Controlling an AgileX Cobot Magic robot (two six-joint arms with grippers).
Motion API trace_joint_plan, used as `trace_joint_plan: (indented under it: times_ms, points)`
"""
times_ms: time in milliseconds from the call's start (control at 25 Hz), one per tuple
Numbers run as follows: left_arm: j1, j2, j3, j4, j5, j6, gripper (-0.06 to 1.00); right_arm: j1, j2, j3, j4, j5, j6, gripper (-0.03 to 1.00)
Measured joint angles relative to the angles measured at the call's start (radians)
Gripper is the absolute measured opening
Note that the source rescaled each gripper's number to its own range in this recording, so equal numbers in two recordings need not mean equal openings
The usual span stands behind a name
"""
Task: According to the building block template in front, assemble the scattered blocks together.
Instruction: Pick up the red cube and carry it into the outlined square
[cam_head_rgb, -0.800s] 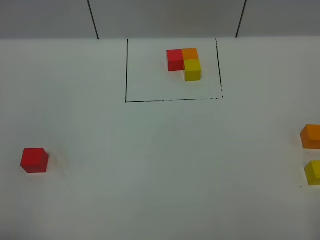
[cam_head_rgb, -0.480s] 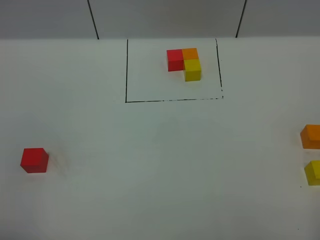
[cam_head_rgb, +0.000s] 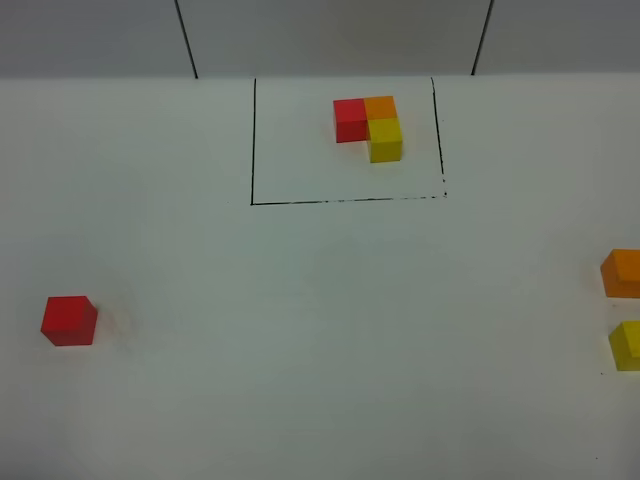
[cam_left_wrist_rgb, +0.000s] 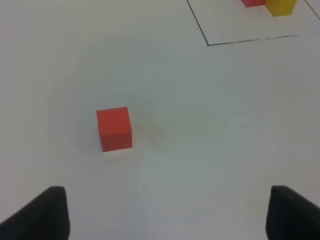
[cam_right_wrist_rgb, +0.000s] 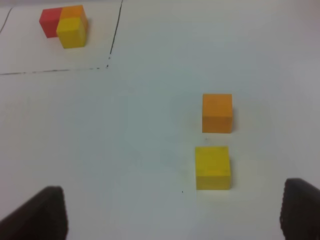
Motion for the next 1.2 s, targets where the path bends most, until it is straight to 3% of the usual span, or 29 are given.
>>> trace_joint_plan:
  times_ms: [800,920,1200]
  points:
    - [0.000,0.023,-0.007,0.013,-0.003,-0.012,0.70,0.000,0.000,0.000,0.000,0.000,0.000,0.73]
    - [0.000,0.100,-0.047,0.068,-0.030,-0.076,0.70,0.000,0.000,0.000,0.000,0.000,0.000,0.73]
    - [0.000,0.464,-0.178,0.320,0.008,-0.204,0.70,0.000,0.000,0.000,0.000,0.000,0.000,0.73]
